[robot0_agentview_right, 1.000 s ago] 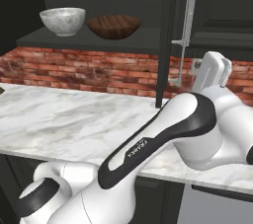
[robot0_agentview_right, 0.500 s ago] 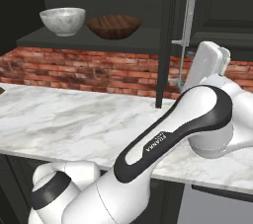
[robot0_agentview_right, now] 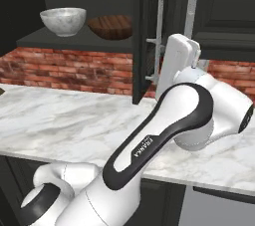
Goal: Open the cabinet. Pick the bowls from the counter and place them in the cabinet. Then close the cabinet.
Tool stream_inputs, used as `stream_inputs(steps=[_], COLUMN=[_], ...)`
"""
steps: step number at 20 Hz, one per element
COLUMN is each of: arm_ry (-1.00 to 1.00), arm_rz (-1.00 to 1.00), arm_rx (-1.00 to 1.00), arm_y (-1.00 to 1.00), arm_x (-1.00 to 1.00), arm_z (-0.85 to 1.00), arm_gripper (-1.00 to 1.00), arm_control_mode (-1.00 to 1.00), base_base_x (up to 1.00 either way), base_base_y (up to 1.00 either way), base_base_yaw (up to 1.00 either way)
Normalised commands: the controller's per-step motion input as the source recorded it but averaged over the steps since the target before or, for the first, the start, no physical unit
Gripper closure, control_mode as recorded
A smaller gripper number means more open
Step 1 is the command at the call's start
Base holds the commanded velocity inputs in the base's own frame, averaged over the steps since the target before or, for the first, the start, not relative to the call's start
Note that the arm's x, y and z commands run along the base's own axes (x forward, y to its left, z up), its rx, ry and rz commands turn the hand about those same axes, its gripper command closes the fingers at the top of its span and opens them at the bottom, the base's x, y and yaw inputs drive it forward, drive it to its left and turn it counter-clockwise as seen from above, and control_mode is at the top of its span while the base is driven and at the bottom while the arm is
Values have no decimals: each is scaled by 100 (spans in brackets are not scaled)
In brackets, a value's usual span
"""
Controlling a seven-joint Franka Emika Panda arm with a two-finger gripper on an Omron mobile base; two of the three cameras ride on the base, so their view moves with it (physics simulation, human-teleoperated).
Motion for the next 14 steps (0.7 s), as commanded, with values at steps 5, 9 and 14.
stream_inputs(steps=[5, 9, 14], arm_ry=[-25, -16, 0], arm_rz=[-13, -38, -44], arm_rx=[0, -5, -17], arm_y=[100, 100, 100], arm_x=[0, 27, 65], arm_z=[4, 26, 33], arm_gripper=[-100, -100, -100], arm_control_mode=[-100, -100, -100], base_base_x=[0, 0, 0], base_base_y=[0, 0, 0], base_base_yaw=[0, 0, 0])
